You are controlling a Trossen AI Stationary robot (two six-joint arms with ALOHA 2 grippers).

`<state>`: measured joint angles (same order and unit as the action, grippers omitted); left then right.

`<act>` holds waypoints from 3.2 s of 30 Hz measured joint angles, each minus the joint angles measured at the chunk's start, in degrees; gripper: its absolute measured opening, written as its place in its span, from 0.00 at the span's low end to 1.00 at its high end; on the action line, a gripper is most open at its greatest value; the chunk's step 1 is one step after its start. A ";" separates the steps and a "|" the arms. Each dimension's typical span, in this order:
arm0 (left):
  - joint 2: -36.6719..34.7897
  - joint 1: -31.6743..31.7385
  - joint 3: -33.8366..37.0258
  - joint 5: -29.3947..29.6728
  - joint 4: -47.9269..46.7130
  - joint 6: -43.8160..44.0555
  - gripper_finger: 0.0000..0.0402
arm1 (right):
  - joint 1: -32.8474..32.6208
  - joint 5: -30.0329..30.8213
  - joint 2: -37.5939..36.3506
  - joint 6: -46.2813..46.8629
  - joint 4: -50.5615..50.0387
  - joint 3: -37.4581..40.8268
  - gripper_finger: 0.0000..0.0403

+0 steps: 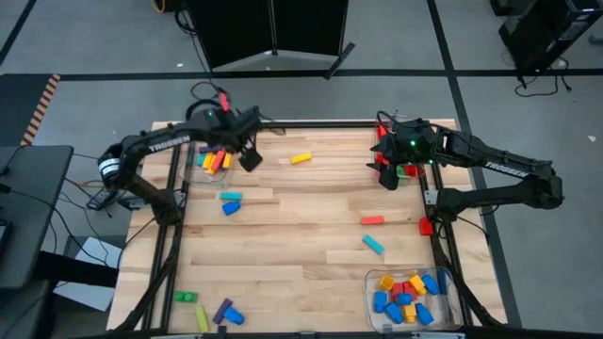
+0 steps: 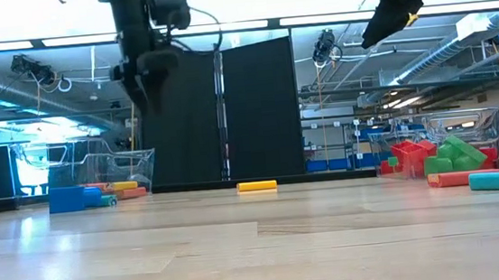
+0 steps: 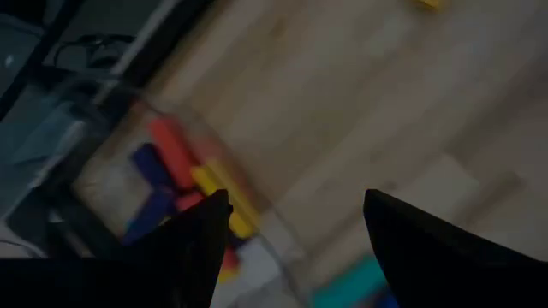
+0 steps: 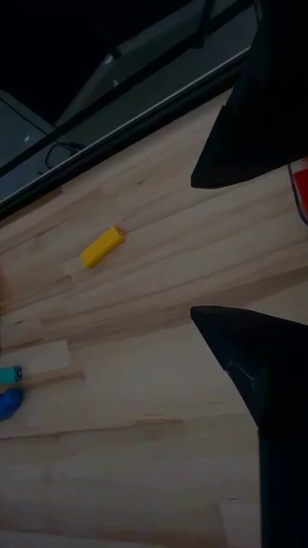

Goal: Sort blocks by size
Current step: Put the blue 1 stud game piece into the bottom transparent bin

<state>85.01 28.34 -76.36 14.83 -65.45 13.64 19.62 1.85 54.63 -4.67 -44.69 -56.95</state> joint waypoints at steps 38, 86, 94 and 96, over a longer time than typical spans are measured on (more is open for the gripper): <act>15.09 -27.67 5.27 -6.60 -8.50 5.84 0.69 | 0.00 0.00 0.00 3.33 0.04 0.00 0.61; 29.79 -28.78 5.33 -11.32 -10.94 -14.63 0.63 | 0.02 0.02 0.28 4.49 0.04 0.00 0.60; 29.79 -28.87 6.50 -11.06 -10.62 -18.19 0.63 | 0.02 0.02 0.28 4.48 0.04 0.00 0.60; 29.79 -28.87 8.03 -11.69 -10.46 -18.22 0.63 | 0.01 0.02 0.28 4.48 0.03 0.00 0.60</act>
<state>114.80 -0.54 -68.33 3.14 -75.91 -4.58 19.63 1.87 54.92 -0.19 -44.66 -56.95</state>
